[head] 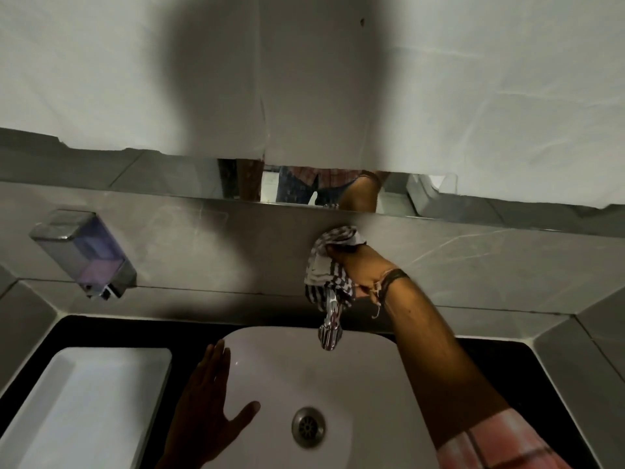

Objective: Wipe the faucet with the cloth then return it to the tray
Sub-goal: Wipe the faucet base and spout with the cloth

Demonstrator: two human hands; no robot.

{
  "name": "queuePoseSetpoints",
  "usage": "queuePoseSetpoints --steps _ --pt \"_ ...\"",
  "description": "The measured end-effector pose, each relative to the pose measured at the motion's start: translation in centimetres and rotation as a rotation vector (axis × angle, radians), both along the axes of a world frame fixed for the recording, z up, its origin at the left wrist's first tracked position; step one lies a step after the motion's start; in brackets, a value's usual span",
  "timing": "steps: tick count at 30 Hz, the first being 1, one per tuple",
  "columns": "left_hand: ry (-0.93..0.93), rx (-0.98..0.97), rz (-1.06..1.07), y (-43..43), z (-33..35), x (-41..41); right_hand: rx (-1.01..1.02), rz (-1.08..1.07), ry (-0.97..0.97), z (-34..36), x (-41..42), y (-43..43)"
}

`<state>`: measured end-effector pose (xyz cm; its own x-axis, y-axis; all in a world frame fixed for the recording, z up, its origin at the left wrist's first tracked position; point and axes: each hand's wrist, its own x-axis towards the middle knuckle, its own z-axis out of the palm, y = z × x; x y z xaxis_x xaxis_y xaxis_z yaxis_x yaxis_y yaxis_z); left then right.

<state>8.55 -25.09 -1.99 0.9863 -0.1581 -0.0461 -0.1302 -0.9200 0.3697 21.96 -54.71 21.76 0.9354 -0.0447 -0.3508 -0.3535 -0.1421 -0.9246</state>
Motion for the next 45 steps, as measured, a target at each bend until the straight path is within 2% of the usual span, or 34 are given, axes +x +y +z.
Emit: queuePoseSetpoints --steps 2,3,4,6,8,11,13,17,19,24,30,34,41,45 --pt "-0.005 0.001 0.004 -0.1 0.1 -0.1 -0.422 -0.024 -0.126 0.3 -0.3 -0.4" --pt "-0.008 0.001 0.005 -0.1 0.1 -0.2 -0.555 -0.060 -0.133 0.5 -0.5 -0.4" --pt "-0.010 0.003 0.007 -0.1 0.1 -0.2 -0.600 -0.091 -0.125 0.6 -0.7 -0.2" --pt "-0.011 0.011 0.007 -0.1 0.1 -0.1 -0.528 -0.074 -0.103 0.5 -0.7 0.6" --pt "-0.003 0.024 0.003 0.0 0.1 0.0 -0.352 -0.015 -0.055 0.3 -0.4 1.7" --pt "0.011 0.031 0.006 0.0 0.0 0.2 0.194 0.002 0.149 0.1 0.1 1.5" --pt "0.021 0.035 0.002 0.1 -0.2 0.2 0.464 0.071 0.339 -0.2 -0.4 1.0" --pt "0.008 0.031 0.014 0.0 -0.4 0.6 0.665 0.056 0.480 -1.9 -0.6 1.1" --pt "0.019 0.045 0.013 0.1 -0.5 0.5 0.657 0.053 0.473 -1.9 -0.2 1.0" --pt "0.018 0.051 0.017 0.1 -0.9 0.3 0.477 0.120 0.481 0.1 0.3 0.9" --pt "0.034 0.027 0.013 0.1 -0.6 0.4 0.377 0.018 0.348 0.4 -0.8 2.6" --pt "0.046 0.020 0.017 0.0 -0.3 0.3 0.258 0.063 0.375 0.5 -0.7 1.7" --pt "0.036 0.019 0.019 -0.4 0.2 0.4 0.485 0.112 0.547 0.5 0.7 0.3" --pt "0.035 0.044 -0.010 -0.2 0.2 0.5 0.430 0.116 0.571 0.7 0.7 0.6"
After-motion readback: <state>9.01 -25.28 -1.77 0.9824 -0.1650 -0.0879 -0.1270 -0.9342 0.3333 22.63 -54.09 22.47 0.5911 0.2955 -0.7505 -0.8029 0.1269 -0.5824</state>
